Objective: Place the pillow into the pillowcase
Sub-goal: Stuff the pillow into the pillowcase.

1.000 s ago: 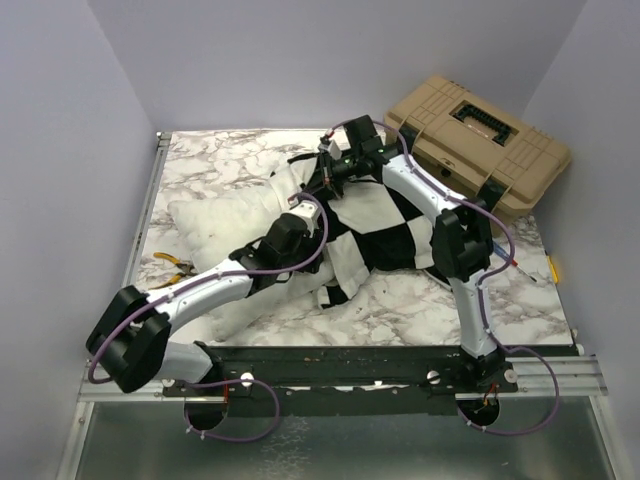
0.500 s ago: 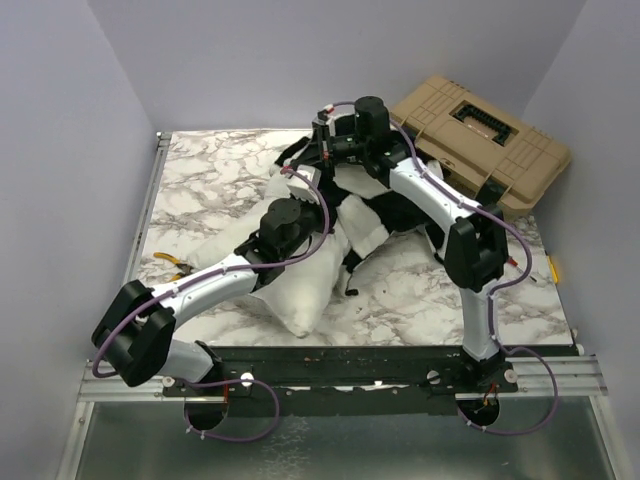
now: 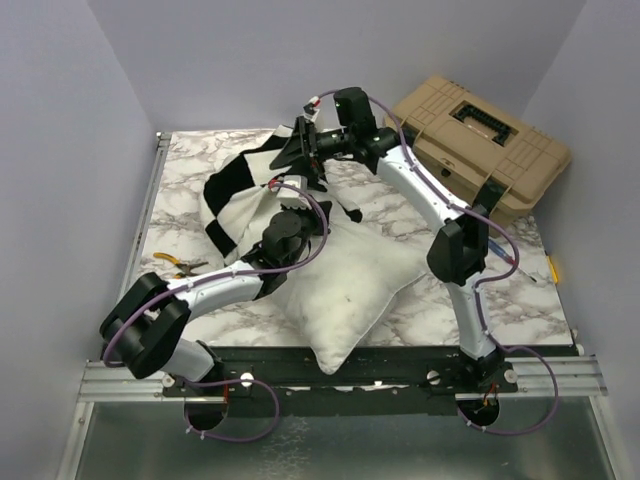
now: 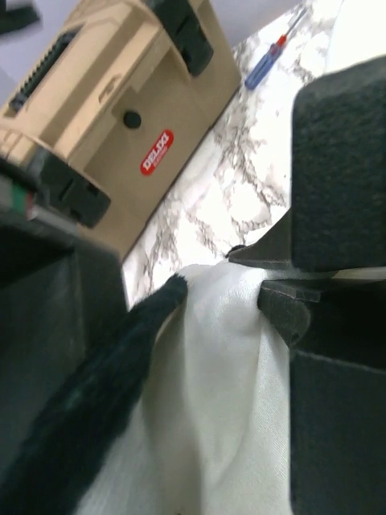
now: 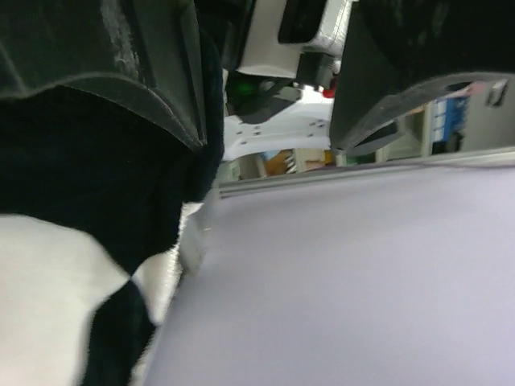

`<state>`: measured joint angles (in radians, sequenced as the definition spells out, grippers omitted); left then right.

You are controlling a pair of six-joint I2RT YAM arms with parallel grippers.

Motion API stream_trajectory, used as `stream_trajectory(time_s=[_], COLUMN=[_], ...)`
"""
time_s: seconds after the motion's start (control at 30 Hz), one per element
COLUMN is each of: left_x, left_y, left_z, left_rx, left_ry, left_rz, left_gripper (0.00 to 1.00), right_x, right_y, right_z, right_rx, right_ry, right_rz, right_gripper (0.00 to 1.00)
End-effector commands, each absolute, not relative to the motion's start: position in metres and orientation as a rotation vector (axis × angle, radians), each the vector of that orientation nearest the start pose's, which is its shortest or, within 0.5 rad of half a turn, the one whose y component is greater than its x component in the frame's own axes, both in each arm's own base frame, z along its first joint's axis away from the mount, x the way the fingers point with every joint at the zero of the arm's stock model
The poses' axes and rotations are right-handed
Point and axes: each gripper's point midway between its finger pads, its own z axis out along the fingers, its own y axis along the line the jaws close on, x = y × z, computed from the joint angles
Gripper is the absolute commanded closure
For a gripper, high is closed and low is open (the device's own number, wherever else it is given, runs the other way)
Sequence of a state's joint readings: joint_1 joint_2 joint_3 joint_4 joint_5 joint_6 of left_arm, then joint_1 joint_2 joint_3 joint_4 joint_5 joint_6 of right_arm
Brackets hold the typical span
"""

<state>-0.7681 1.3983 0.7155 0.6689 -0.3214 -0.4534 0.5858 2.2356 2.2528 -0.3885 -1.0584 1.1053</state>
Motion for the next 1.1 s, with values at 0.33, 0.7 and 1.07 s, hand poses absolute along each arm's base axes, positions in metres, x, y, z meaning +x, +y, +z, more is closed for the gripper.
stream_trajectory(time_s=[0.33,0.7,1.07], left_x=[0.370,0.369,0.376], left_y=[-0.249,-0.218,-0.219], left_z=[0.221,0.217,0.211], left_rx=[-0.191,-0.286,-0.326], left_ry=[1.584,1.611,1.659], left_rz=[-0.599,-0.565,-0.540], left_gripper=[1.00,1.00,1.00], right_x=[0.405,0.407,0.418], right_y=[0.283,0.300,0.335], right_z=[0.264,0.197,0.166], right_rx=[-0.395,-0.633,-0.643], right_ry=[2.352,2.375,2.395], right_rz=[0.808,0.872,0.929], right_gripper=[0.04,0.06,0.19])
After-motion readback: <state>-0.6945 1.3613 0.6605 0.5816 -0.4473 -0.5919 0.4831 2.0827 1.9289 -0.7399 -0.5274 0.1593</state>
